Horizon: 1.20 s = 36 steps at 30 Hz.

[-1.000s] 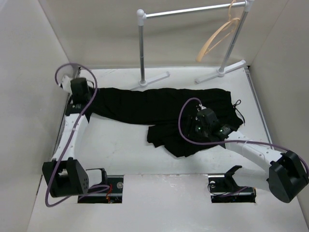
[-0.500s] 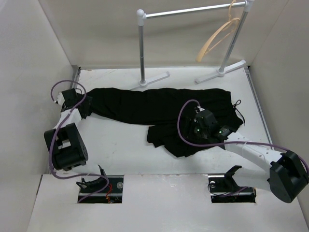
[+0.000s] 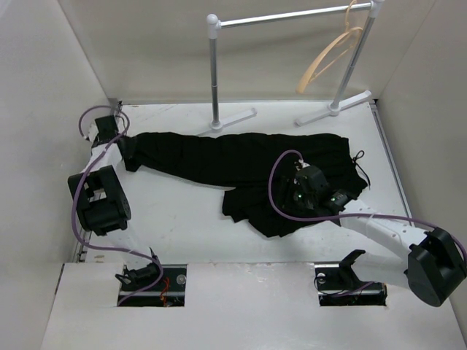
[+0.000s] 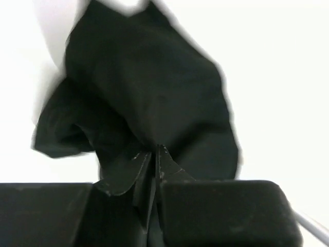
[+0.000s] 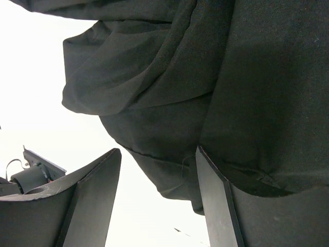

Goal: Place the trousers on the hanger
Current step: Flatten out the trousers at the center of the board.

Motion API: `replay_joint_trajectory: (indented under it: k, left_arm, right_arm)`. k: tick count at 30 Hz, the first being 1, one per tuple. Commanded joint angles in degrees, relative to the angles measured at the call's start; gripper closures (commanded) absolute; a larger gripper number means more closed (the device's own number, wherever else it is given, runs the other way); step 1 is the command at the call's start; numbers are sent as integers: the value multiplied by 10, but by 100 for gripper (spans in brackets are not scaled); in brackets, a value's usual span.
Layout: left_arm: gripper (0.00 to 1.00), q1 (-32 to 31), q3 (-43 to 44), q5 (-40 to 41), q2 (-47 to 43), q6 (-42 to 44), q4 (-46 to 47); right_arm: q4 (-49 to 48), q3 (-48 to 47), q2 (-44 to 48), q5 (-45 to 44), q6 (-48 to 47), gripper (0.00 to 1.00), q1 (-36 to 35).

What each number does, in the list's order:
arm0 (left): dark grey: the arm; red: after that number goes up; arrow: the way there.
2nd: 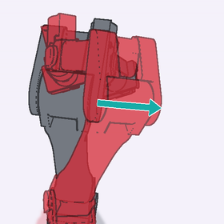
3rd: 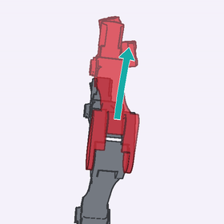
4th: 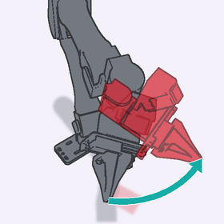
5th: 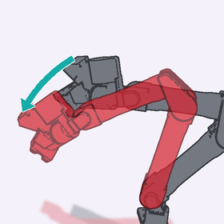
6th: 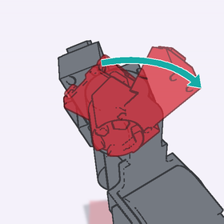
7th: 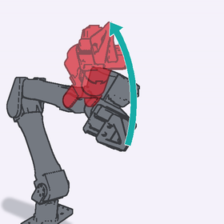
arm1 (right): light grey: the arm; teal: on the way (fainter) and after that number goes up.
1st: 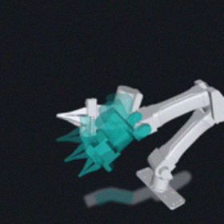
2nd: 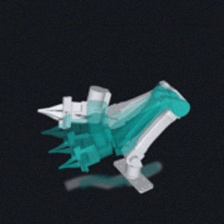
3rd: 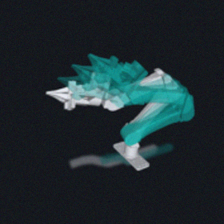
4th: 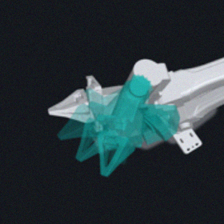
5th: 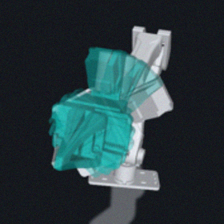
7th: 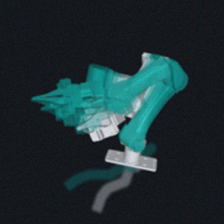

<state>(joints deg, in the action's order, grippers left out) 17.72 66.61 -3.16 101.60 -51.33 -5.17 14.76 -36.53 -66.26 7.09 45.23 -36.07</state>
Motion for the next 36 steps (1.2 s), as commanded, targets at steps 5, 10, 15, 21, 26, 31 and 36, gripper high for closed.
replay_joint_trajectory:
  k: [5, 10, 15, 21, 26, 31, 36]
  left_arm:
    - [97, -79, 189, 55, -120, 32, -90]
    - [97, -124, 168, 103, -177, 92, -132]
    - [96, -125, -39, 161, -264, 116, -118]
    - [96, -41, -176, 108, -280, 113, -82]
    - [93, -69, -217, 70, -294, 109, -90]
    - [92, -159, -242, 85, -283, 91, -154]
    - [56, -156, -291, 69, -298, 71, -181]
  right_arm:
    - [-24, -6, 22, 5, -8, 34, 14]
    - [-31, -8, 17, 6, -12, 34, 15]
    - [-33, -2, 18, 6, -13, 34, 15]
    - [-26, 3, 17, 13, -17, 33, 18]
    - [-24, -10, 11, 13, -16, 33, 19]
    - [-27, -32, -5, 11, -16, 33, 17]
    - [-28, -49, -13, 13, -21, 29, 20]
